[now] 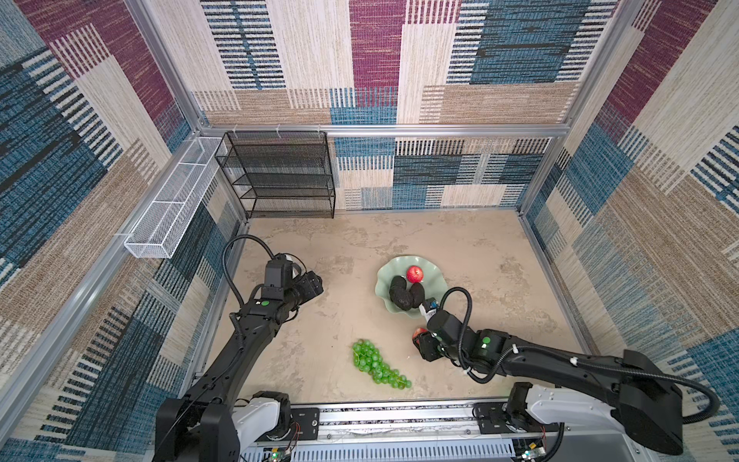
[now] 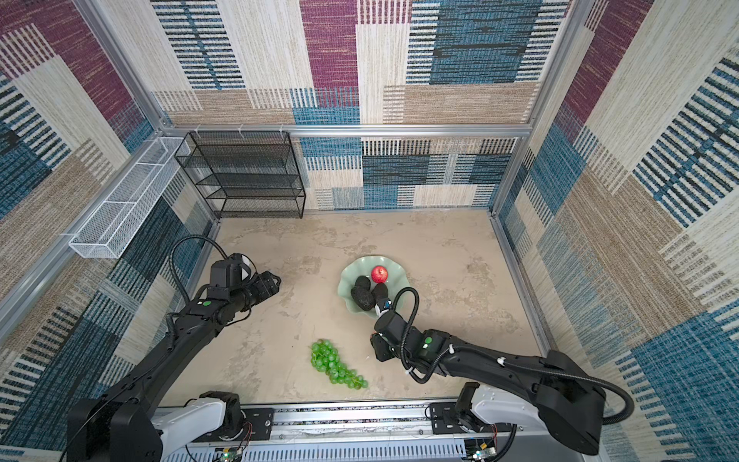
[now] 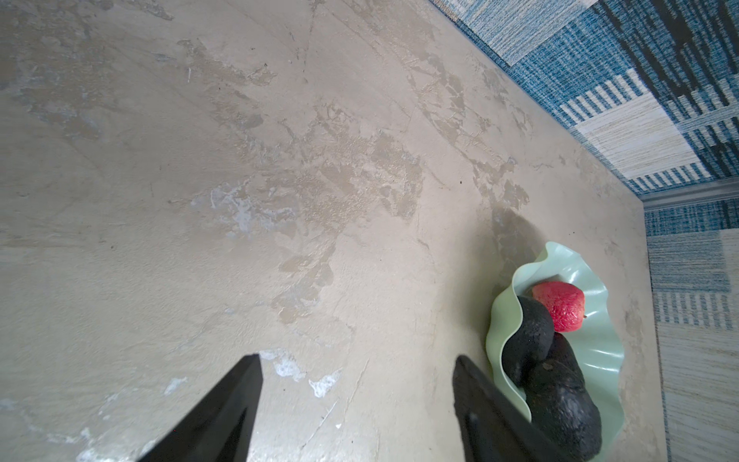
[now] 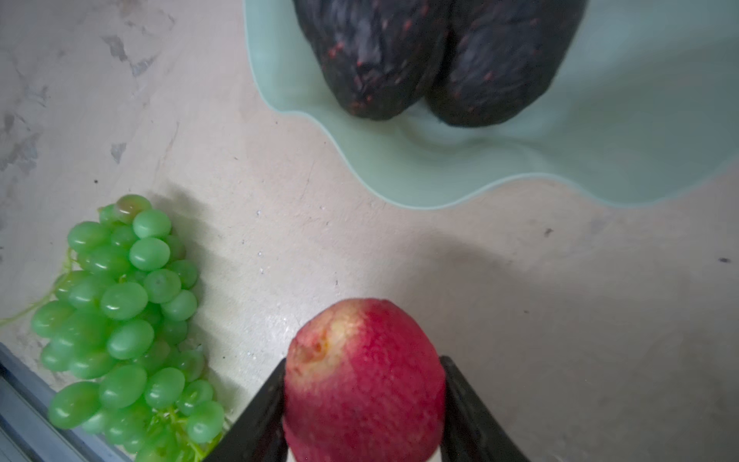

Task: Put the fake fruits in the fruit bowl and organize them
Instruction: 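Carry the apple with the right gripper into the bowl and release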

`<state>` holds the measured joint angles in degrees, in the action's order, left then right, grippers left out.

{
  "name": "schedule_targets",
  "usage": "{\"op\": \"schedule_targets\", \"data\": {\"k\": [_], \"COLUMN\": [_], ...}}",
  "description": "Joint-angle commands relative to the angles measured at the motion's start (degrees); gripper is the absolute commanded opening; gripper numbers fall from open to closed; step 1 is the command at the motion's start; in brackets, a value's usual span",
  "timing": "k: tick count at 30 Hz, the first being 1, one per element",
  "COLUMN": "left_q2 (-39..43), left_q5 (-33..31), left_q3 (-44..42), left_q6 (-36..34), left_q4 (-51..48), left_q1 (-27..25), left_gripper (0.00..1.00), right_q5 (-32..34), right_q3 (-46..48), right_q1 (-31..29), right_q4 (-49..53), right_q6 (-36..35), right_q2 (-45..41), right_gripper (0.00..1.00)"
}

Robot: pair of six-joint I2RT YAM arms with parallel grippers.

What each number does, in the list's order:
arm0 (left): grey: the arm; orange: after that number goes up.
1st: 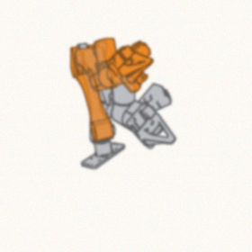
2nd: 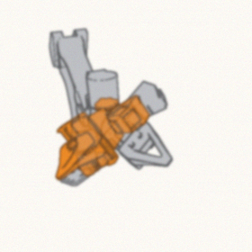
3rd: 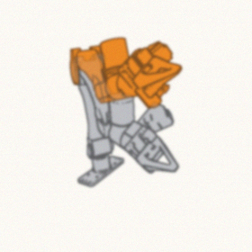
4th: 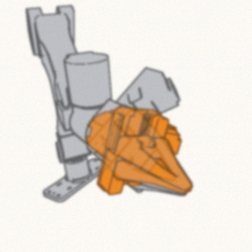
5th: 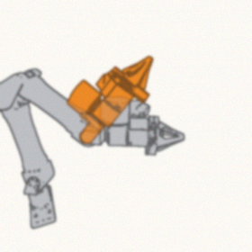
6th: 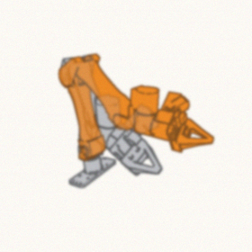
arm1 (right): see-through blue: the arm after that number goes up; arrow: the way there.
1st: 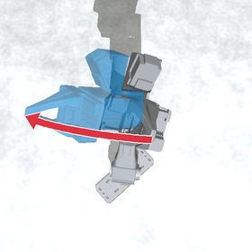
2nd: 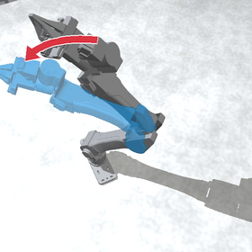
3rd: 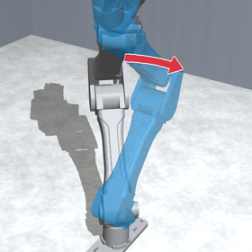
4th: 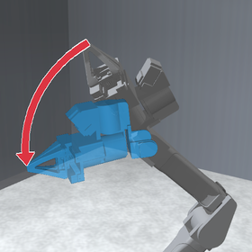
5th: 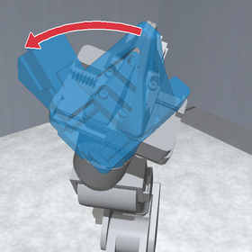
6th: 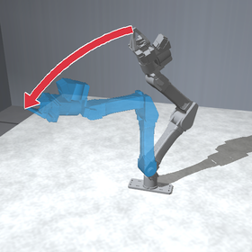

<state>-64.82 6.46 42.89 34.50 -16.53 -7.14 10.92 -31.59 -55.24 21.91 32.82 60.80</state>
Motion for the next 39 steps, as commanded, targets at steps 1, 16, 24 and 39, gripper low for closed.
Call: {"op": "schedule_targets", "data": {"k": [1, 16, 24, 39], "left_q2": [-0.53, 1.64, 3.24, 6.57], "left_q5": [1.05, 0.23, 0.34, -0.4], "left_q3": [-0.24, -0.97, -1.06, -1.06], "left_q6": [0.46, 0.07, -0.74, -2.03], "left_q4": [2.38, -0.03, -0.73, -1.11], "left_q1": [0.19, 0.63, 0.9, 0.98], "left_gripper": [0.78, 0.78, 0.78, 0.78], "right_q5": [5.13, -4.13, -3.45, -1.79], "right_q3": [-1.94, -24.37, -30.45, -31.34], "right_q1": [1.97, 19.02, 19.47, 20.7], "right_q4": [5.85, -16.77, -21.14, -24.37], "right_q6": [2.95, -19.89, -22.0, -21.79], "right_q2": [-5.76, 20.66, 34.32, 43.53], "right_gripper": [0.49, 0.49, 0.49, 0.59]}}
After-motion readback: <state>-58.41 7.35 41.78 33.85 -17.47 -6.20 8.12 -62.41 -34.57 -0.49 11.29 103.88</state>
